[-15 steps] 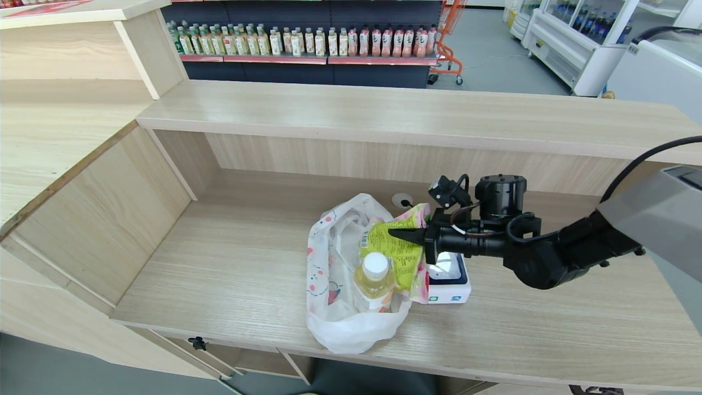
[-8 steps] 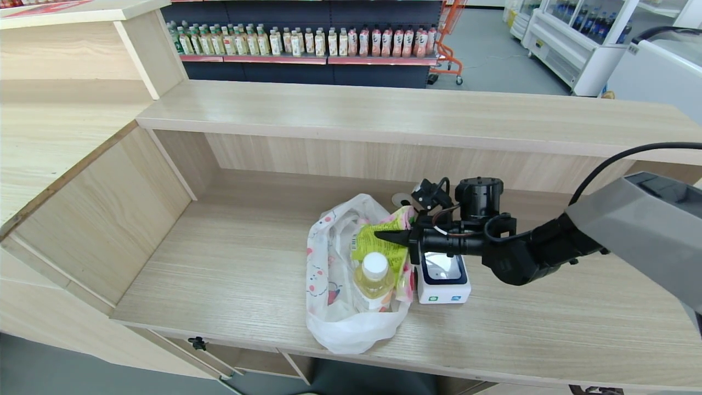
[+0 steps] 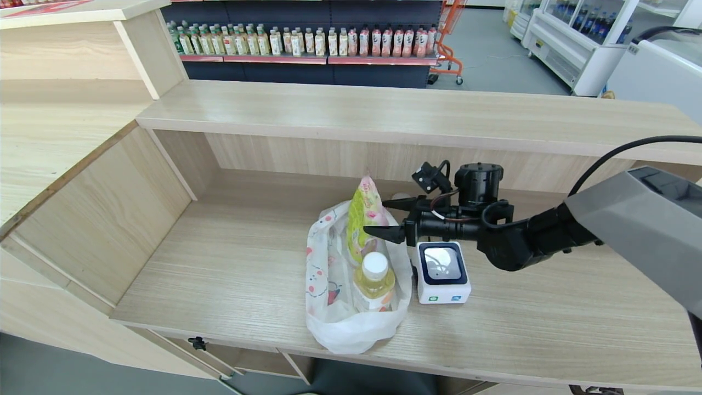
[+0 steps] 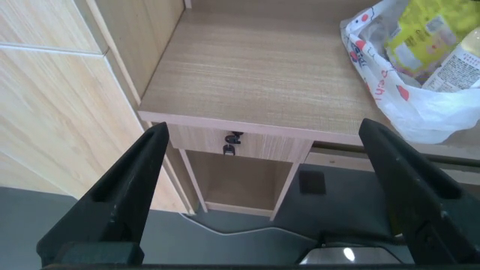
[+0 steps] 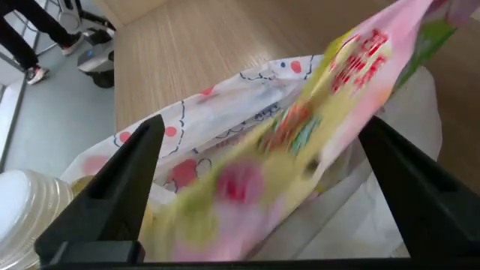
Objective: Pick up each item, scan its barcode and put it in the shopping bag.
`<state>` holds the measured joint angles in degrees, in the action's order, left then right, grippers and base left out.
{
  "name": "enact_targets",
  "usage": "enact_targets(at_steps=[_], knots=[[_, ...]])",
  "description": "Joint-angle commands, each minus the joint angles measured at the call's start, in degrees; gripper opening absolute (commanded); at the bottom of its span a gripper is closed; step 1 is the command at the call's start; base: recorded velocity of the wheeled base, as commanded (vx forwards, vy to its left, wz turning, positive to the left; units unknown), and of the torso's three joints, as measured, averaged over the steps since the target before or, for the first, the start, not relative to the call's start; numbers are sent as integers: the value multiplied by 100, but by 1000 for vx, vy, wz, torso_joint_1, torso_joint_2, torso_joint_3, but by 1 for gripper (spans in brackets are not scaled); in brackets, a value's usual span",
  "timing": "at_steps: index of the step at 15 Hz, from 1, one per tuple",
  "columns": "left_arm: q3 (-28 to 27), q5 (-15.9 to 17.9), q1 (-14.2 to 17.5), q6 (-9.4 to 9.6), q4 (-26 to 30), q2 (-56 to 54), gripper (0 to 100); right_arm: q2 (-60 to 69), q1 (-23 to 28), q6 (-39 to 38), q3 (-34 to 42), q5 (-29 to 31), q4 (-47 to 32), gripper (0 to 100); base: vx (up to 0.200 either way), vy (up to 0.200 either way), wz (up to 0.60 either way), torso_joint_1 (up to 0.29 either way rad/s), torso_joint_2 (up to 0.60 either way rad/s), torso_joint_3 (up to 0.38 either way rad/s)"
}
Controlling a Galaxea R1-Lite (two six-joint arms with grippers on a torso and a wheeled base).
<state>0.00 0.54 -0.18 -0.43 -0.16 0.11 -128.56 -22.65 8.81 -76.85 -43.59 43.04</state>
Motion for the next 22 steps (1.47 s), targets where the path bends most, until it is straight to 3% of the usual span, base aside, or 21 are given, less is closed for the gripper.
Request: enact_targets(at_steps=[1,5,8,15,19,21,22], knots=[[0,-1,1,-1,-2,-2,100,33,-38,-29,-172,0,2,100,0,0,0,0,0,0],[0,-1,1,-1,-2,-2,100,235,-117,-55,-181,0,2,100,0,0,0,0,0,0],[0,-1,1,-1,-2,-2,100,1132,15,-64,74,18,-7,100,0,0,0,0,0,0],[0,-1,1,-1,-2,-2,100,4419,1439,-530,2587,211,-1466,100,0,0,0,0,0,0],[0,-1,1,-1,-2,-2,100,6185,2107,33,4415,1090,-1835,100,0,0,0,0,0,0],[0,-1,1,-1,-2,-2,100,6774,2168,68,5092,1995,-1914,100,0,0,0,0,0,0],[0,-1,1,-1,-2,-2,100,6959,2168,41,5312,2171,-1914,100,0,0,0,0,0,0]])
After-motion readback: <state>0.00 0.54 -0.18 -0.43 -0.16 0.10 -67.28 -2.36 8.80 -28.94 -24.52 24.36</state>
